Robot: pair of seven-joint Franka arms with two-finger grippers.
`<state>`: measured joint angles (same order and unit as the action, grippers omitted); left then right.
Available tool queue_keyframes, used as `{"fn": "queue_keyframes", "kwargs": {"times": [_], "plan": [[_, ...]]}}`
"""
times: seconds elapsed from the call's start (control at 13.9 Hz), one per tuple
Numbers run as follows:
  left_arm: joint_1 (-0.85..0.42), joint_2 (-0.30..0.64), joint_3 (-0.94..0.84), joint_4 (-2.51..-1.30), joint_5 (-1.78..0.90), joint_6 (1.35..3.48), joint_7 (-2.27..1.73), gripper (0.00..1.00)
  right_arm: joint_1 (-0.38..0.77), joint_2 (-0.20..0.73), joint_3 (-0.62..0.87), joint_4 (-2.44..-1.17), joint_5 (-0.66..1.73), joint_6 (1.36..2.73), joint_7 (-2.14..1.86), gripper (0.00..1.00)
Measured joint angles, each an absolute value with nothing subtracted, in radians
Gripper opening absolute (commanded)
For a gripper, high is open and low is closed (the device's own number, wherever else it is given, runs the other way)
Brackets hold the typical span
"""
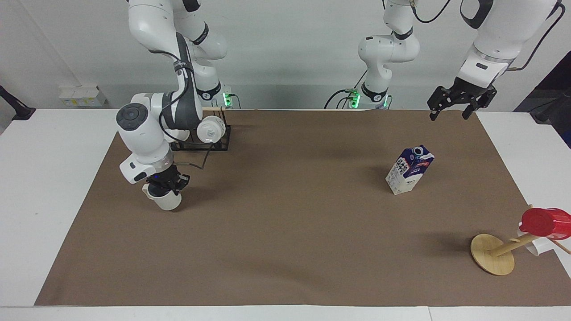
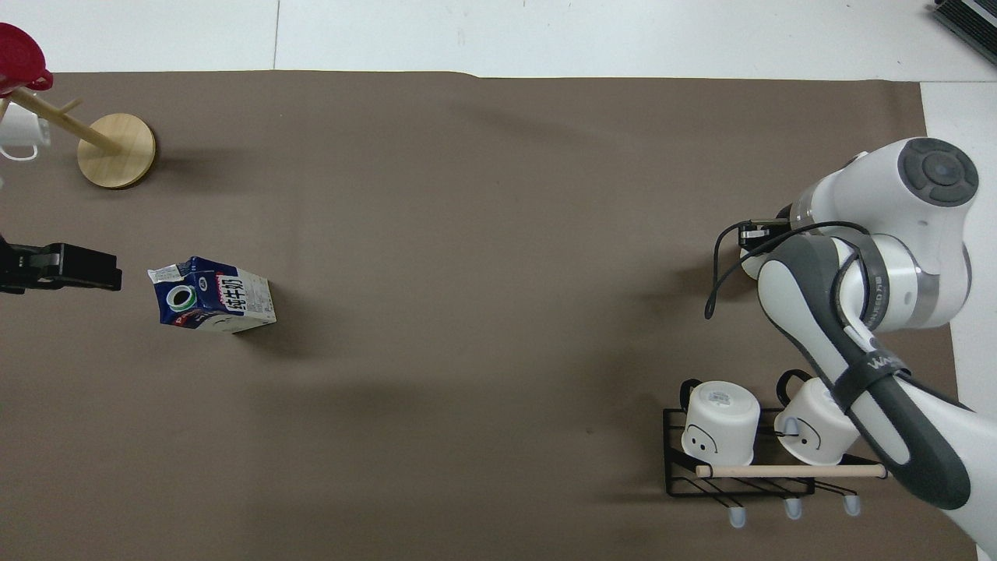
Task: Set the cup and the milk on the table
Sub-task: 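Carry the mug toward the table center while the left gripper grasps the carton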
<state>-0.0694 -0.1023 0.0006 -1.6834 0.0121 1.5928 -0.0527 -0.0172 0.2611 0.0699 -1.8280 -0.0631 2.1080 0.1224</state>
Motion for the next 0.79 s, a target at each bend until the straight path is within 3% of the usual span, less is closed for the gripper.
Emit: {"fn": "queue_keyframes", "kwargs": {"times": [0.22, 0.5, 0.79], "plan": [[-0.07, -0.126, -0.001, -1.735, 0.012, 1.605, -0.084, 1.0, 0.088, 0.258, 0.078, -1.805, -0.063, 2.096, 0.242, 0.0], [-0.072, -0.197, -0.012, -1.993, 0.012, 1.845, -0.124, 1.0, 0.196, 0.26, 0.082, -1.773, -0.063, 2.097, 0.361, 0.0], [-0.078, -0.193, -0.017, -2.132, 0.012, 2.035, -0.164, 1.0, 0.352, 0.292, 0.083, -1.724, -0.063, 2.095, 0.537, 0.0]]}}
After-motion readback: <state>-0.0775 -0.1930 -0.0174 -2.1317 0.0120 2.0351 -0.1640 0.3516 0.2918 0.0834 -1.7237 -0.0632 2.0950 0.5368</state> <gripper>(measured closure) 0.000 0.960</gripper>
